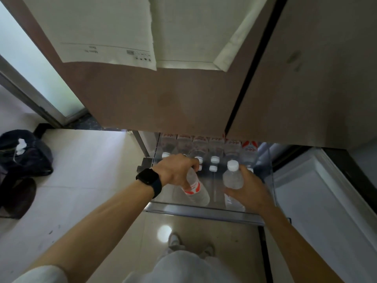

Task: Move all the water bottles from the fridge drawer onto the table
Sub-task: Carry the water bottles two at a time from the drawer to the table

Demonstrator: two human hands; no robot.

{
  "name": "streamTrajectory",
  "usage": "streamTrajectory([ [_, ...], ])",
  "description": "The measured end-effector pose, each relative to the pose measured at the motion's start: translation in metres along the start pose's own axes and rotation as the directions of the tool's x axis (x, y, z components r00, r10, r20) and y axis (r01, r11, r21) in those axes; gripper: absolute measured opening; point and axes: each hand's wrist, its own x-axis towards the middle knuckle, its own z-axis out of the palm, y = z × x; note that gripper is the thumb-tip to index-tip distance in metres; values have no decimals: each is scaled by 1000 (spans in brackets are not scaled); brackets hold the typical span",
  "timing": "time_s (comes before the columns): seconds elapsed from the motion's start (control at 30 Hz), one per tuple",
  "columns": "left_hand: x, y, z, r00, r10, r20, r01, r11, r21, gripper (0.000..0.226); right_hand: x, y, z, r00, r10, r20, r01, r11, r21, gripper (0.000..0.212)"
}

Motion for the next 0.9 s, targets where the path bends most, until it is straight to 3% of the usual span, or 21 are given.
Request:
streamTrajectory([
  [0.17, -4, 27, 4, 974, 156, -163, -122, 971, 205, 46, -11, 14, 9, 986, 65, -156, -41, 988, 150, 64],
  [0.27, -4, 39, 13, 968, 178, -179, -133, 963, 236, 60, -16, 18, 19, 976, 48, -210, -7, 982, 188, 76],
  [0.33, -6, 41, 22, 960, 179, -214, -147, 977, 155, 81, -15, 18, 25, 982, 24, -185, 12, 982, 188, 81],
  [0.4, -8, 38, 35, 947, 131, -294, -162, 983, -83, 97, -14, 18, 25, 987, 22, -161, 8, 982, 188, 85],
  [0.47, -9, 31, 48, 928, -10, -372, -151, 903, -403, 106, -15, 16, 23, 987, 10, -159, 21, 981, 191, 88],
  [0.53, -8, 29, 62, 898, -153, -413, -129, 806, -578, 101, -17, 15, 22, 988, 6, -155, 25, 981, 195, 89],
  [0.63, -4, 37, 77, 881, -235, -411, -94, 764, -638, 68, -16, 17, 22, 990, 20, -142, 14, 972, 235, 86],
  [0.77, 7, 50, 91, 895, -274, -351, -51, 720, -692, 71, -12, 22, 22, 995, 3, -101, 22, 969, 244, 85],
  [0.9, 19, 57, 82, 866, -338, -369, 1, 738, -675, 70, -3, 31, 28, 996, -3, -92, 24, 973, 229, 65],
])
